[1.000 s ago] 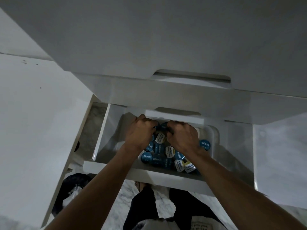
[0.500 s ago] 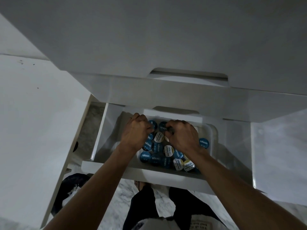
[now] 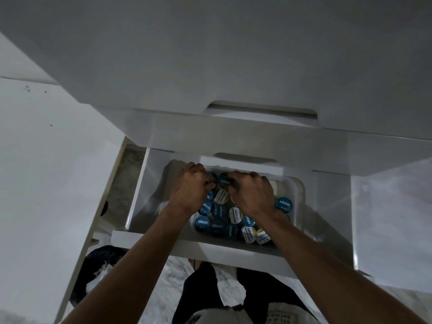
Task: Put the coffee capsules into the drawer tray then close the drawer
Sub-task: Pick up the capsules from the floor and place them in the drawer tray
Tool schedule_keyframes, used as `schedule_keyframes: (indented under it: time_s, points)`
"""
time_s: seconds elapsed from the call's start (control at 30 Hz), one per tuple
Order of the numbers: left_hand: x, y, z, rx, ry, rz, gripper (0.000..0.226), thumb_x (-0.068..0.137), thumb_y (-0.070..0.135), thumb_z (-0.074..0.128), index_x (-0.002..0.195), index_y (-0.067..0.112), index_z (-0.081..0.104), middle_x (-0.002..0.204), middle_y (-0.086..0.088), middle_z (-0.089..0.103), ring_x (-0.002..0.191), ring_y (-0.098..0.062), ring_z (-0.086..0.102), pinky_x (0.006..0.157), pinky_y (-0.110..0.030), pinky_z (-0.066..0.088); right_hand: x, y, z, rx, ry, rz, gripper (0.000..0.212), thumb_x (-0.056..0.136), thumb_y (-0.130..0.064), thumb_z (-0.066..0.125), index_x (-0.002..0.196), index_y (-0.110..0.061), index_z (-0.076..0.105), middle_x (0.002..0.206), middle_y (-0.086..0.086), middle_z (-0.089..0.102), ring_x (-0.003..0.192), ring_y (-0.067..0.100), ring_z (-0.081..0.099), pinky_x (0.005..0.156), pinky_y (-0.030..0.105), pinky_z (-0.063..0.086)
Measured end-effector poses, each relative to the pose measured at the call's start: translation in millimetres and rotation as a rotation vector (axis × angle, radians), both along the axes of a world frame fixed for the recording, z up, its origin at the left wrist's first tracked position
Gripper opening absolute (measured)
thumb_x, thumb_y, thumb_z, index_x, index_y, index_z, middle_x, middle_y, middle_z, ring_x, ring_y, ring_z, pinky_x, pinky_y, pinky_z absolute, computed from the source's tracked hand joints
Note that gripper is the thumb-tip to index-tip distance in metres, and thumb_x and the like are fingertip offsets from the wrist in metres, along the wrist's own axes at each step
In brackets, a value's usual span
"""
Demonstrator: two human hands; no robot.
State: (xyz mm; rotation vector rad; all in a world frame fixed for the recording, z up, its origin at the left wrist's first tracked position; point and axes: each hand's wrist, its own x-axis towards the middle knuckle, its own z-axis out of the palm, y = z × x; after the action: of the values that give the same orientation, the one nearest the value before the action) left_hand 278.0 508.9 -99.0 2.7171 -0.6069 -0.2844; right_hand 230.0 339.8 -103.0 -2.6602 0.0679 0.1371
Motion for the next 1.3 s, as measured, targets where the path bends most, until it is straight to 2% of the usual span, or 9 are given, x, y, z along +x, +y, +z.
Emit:
schedule_keyframes:
  time_s: [0.2, 0.33, 0.47, 0.57, 0.77, 0.87, 0.93, 1.17, 1.3]
  points:
    - [-4.6, 1.7, 8.7, -0.088, -0.005, 0.031, 0.012, 0.085, 0.023, 0.070, 0.092, 0.015, 0.075, 0.094, -0.006, 0.068, 0.094, -0.025, 0.058, 0.084, -0.043, 0.051, -4.4, -3.9, 0.6, 0.011, -0.040, 0.010, 0.033, 0.089, -0.036, 0.061, 0.122, -0.031, 0.062, 0.101, 0.001, 0.074, 0.093, 0.025, 0.066, 0.077, 0.034, 0.049]
    - [-13.1, 3.8, 21.8, -0.153, -0.034, 0.118, 0.020, 0.084, 0.026, 0.072, 0.101, 0.016, 0.073, 0.099, -0.005, 0.069, 0.090, -0.020, 0.062, 0.078, -0.041, 0.055, -11.6, -14.2, 11.8, 0.169, -0.035, -0.051, 0.031, 0.089, -0.037, 0.063, 0.119, -0.031, 0.063, 0.105, -0.002, 0.071, 0.093, 0.020, 0.065, 0.070, 0.029, 0.049]
    - [-30.6, -5.0, 41.3, -0.257, -0.065, 0.224, 0.020, 0.082, 0.025, 0.076, 0.100, 0.015, 0.073, 0.098, -0.003, 0.072, 0.081, -0.012, 0.065, 0.073, -0.030, 0.057, -21.3, -25.3, 24.8, 0.402, -0.026, -0.112, 0.038, 0.086, -0.040, 0.069, 0.121, -0.028, 0.063, 0.112, -0.004, 0.070, 0.083, 0.013, 0.064, 0.071, 0.028, 0.053]
    - [-46.4, -18.6, 53.6, -0.326, -0.076, 0.287, 0.025, 0.079, 0.023, 0.079, 0.101, 0.014, 0.074, 0.096, -0.002, 0.073, 0.078, -0.008, 0.063, 0.067, -0.018, 0.049, -33.6, -35.3, 32.5, 0.474, -0.035, -0.144, 0.044, 0.083, -0.042, 0.071, 0.124, -0.027, 0.061, 0.116, -0.007, 0.068, 0.081, 0.008, 0.064, 0.079, 0.032, 0.056]
    - [-84.3, -37.4, 70.4, -0.420, -0.043, 0.304, 0.030, 0.079, 0.025, 0.080, 0.107, 0.017, 0.072, 0.102, 0.003, 0.072, 0.085, -0.009, 0.067, 0.074, -0.017, 0.053, -70.0, -58.2, 46.5, 0.556, -0.097, -0.165, 0.045, 0.081, -0.043, 0.074, 0.121, -0.028, 0.063, 0.111, -0.008, 0.067, 0.080, 0.007, 0.065, 0.076, 0.030, 0.057]
    - [-98.2, -50.2, 76.5, -0.471, -0.030, 0.322, 0.030, 0.078, 0.026, 0.080, 0.106, 0.017, 0.072, 0.098, 0.005, 0.070, 0.084, -0.008, 0.066, 0.074, -0.019, 0.052, -95.3, -74.3, 58.6, 0.585, -0.146, -0.202, 0.042, 0.081, -0.038, 0.076, 0.120, -0.027, 0.064, 0.109, -0.008, 0.066, 0.081, 0.003, 0.063, 0.072, 0.012, 0.051]
    - [-109.5, -65.5, 77.8, -0.532, -0.040, 0.330, 0.026, 0.079, 0.025, 0.080, 0.103, 0.018, 0.072, 0.096, 0.006, 0.071, 0.084, -0.007, 0.066, 0.073, -0.024, 0.055, -115.5, -90.2, 67.9, 0.597, -0.177, -0.237, 0.041, 0.081, -0.034, 0.077, 0.119, -0.026, 0.064, 0.108, -0.008, 0.067, 0.077, 0.001, 0.063, 0.067, 0.006, 0.047]
    - [-170.6, -158.0, 88.2, -0.674, -0.007, 0.161, 0.024, 0.079, 0.020, 0.078, 0.103, 0.016, 0.072, 0.095, 0.003, 0.071, 0.081, -0.006, 0.067, 0.072, -0.025, 0.056, -187.3, -175.1, 88.9, 0.554, -0.231, -0.375, 0.042, 0.080, -0.035, 0.077, 0.118, -0.024, 0.065, 0.101, -0.008, 0.068, 0.073, 0.003, 0.065, 0.061, 0.012, 0.051]
    - [-179.3, -221.6, 102.6, -0.662, -0.002, 0.069, 0.024, 0.079, 0.027, 0.079, 0.102, 0.020, 0.072, 0.094, 0.008, 0.070, 0.080, -0.003, 0.064, 0.067, -0.020, 0.053, -210.2, -232.7, 101.3, 0.523, -0.273, -0.468, 0.042, 0.080, -0.039, 0.076, 0.118, -0.025, 0.064, 0.099, -0.010, 0.068, 0.074, -0.002, 0.065, 0.060, 0.010, 0.048]
